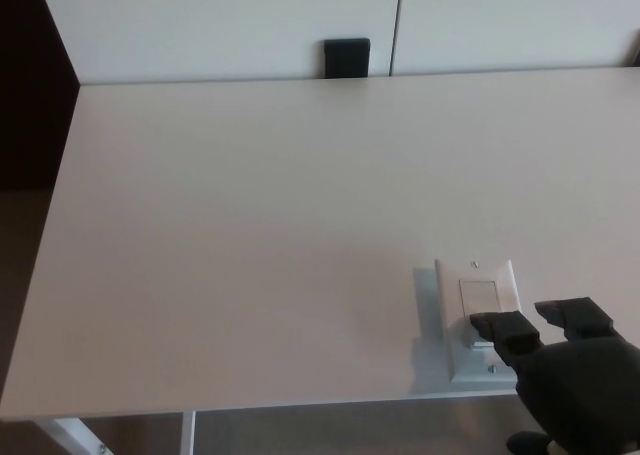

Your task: The robot walk towards a table in front and then clicks the light switch button using the right hand's index finger

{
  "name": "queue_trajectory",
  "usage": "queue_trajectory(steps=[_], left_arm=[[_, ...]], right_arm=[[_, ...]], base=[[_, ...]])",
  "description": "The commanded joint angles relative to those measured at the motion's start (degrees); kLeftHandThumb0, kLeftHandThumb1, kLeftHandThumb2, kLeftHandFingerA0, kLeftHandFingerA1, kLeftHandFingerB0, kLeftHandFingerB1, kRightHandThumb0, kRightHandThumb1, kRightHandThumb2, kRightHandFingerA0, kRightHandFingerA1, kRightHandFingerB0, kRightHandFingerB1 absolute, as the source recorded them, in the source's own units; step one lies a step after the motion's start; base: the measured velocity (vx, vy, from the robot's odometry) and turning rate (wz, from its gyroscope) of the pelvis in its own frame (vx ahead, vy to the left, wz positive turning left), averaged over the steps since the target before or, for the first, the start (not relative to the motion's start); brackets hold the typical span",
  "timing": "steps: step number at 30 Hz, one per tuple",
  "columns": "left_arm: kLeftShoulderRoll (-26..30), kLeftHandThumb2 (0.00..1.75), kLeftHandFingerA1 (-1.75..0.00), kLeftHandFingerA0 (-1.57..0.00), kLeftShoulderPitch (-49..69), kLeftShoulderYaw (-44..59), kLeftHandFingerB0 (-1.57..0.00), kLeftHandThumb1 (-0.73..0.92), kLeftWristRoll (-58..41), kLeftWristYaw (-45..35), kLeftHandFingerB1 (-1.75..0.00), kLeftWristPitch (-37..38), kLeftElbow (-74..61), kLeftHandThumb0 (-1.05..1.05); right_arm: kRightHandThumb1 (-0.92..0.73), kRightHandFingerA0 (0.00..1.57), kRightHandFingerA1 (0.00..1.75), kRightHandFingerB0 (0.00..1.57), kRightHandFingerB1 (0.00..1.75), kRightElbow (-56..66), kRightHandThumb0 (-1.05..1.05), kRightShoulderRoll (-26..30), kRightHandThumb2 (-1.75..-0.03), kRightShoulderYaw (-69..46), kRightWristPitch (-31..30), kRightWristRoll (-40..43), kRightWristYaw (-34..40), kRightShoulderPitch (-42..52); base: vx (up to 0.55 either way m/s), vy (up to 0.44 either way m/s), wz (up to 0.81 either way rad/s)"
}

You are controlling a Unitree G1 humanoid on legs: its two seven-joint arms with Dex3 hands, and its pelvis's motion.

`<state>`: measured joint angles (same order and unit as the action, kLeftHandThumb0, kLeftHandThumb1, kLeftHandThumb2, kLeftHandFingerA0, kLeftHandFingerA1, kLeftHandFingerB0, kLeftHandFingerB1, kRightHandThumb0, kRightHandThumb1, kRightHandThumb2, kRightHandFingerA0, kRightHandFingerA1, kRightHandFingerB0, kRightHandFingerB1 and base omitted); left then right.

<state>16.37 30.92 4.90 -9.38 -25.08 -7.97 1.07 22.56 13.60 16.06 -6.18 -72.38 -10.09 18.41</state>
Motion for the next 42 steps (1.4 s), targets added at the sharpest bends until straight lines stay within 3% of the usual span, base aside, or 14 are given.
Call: queue_trajectory(steps=[1,42], left_arm=[[1.0,0.56,-0.46,-0.56,-0.1,0.3,-0.53,0.56,0.3,-0.6,-0.40,1.4,0.7,-0.11],[1.5,0.56,-0.45,-0.55,-0.8,0.1,-0.51,0.55,0.8,-0.1,-0.40,-0.5,-0.8,-0.13]], right_arm=[[-0.42,0.07,0.47,0.23,0.45,-0.5,-0.59,1.3,-0.71,0.2,-1.0,1.2,-0.9,1.1],[-0.42,0.06,0.46,0.21,0.45,2.9,-0.58,3.9,-0.71,1.1,-1.9,3.5,0.9,7.7]], base=[[0.00,0.000,0.00],[0.00,0.000,0.00]])
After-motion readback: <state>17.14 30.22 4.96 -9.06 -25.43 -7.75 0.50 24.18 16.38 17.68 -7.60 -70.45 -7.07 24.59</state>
